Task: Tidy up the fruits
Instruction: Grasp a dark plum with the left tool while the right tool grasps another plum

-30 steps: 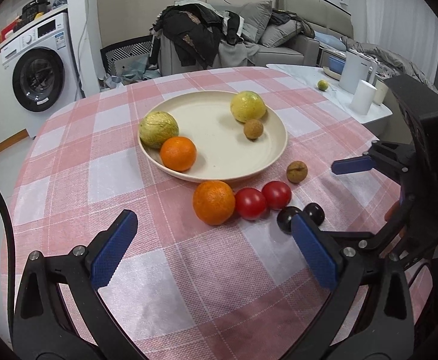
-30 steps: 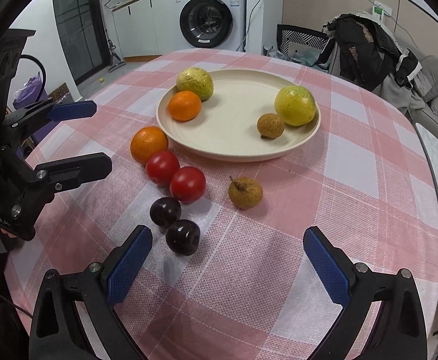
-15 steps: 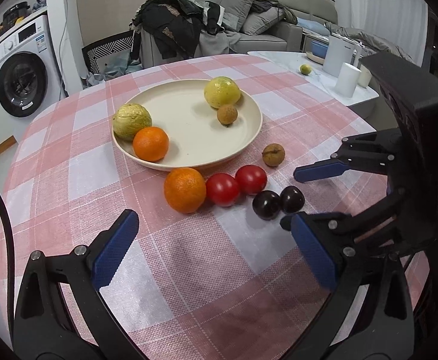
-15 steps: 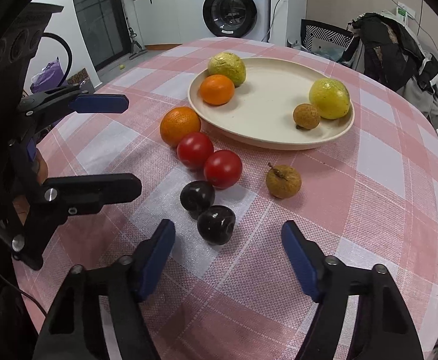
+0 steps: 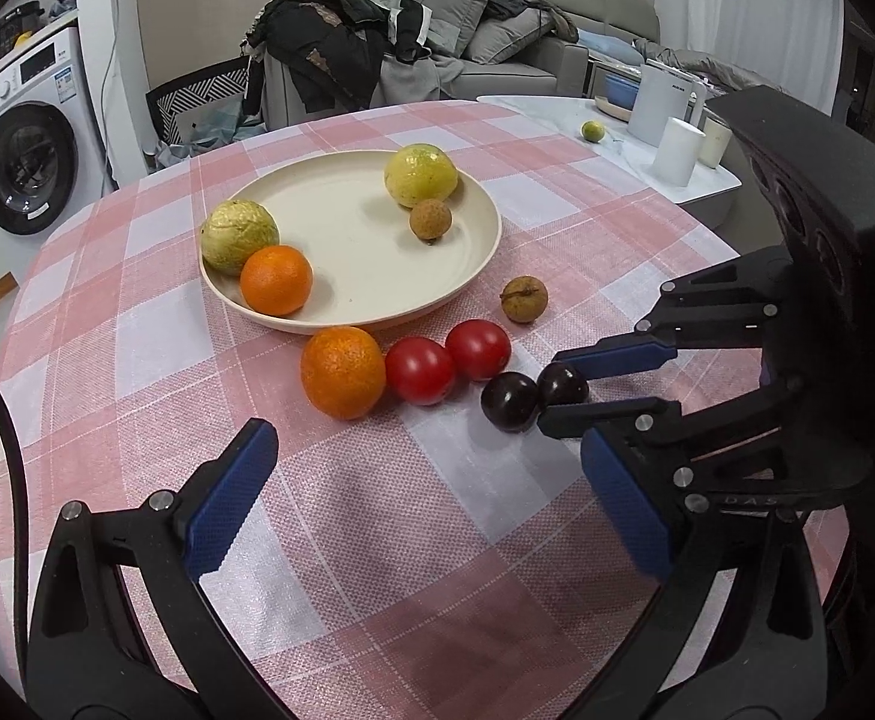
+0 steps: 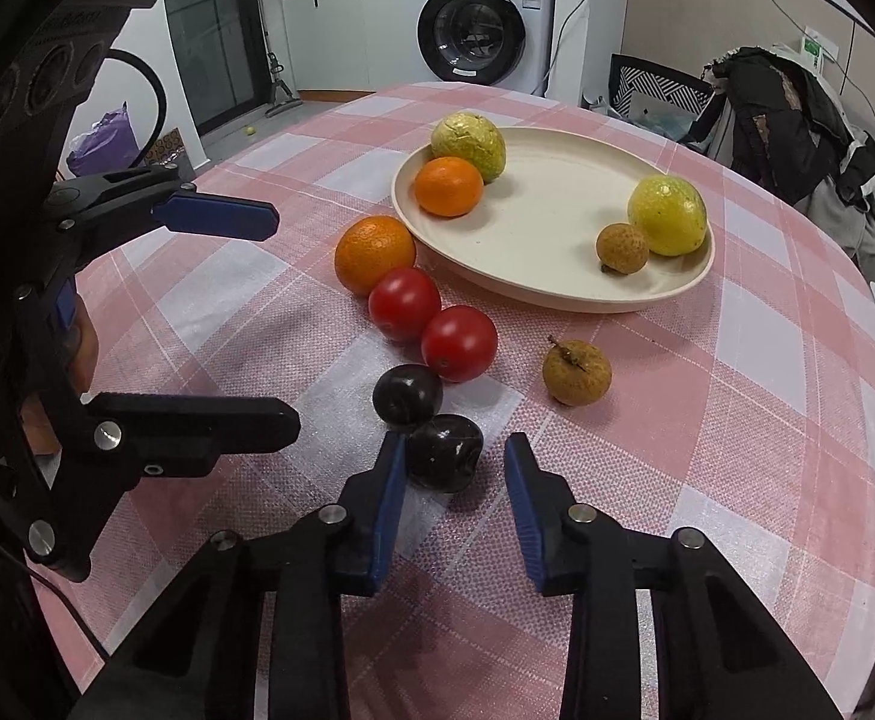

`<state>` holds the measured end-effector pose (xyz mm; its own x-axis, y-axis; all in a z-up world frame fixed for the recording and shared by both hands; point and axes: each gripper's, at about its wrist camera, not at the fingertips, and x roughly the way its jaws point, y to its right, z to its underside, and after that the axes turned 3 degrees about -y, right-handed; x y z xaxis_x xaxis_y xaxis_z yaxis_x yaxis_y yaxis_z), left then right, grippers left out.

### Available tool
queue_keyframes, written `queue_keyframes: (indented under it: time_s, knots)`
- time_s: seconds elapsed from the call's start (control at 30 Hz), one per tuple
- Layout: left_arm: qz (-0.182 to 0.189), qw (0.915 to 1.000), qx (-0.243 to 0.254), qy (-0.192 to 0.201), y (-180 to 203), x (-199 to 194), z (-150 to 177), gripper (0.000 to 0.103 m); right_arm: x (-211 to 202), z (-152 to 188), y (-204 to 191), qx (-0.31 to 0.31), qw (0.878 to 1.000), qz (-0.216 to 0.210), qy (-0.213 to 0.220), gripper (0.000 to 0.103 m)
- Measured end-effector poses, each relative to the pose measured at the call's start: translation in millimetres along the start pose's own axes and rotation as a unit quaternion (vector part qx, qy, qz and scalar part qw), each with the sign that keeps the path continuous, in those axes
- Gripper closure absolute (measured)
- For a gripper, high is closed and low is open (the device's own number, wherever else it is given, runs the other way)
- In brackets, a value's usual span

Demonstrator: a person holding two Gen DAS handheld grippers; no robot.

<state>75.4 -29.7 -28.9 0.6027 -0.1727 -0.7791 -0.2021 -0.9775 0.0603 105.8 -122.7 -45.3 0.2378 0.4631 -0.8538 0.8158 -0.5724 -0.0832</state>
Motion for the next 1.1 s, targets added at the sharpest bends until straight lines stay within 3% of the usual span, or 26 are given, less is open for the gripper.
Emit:
queue_keyframes:
  time_s: [0.27,0.43,0.63,0.97,1.1]
  knots:
    - [0.011,0.9999,-0.003,-0.009,3.7,7.4,1.2,0.004,-12.2,1.0,2.9,-0.002,1.000,-0.005,0.018,0.078]
    - [0.032,0.9988,-0.020,-0.031,7.3,24.0,3.0,0.031,-33.7,0.9,16.1,0.018,0.999,-0.003,0.051,0.078]
    - [0.052,0.9980,-0.025,-0.028,16.8,33.2,3.8,0.052,-39.7,0.2,29.4,0.039,0.997,0.008,0.061,0.078]
    - [-0.002,0.9995,0.006,-0.030,43.2,42.3,-2.4,0.059,-39.3,-0.7,29.9,0.039,0.997,0.009,0.063,0.078]
    - [-0.004,0.9996,0.008,-0.028,43.9,43.1,-4.1,0.066,-38.2,-1.0,30.4,0.039,0.997,0.012,0.059,0.078]
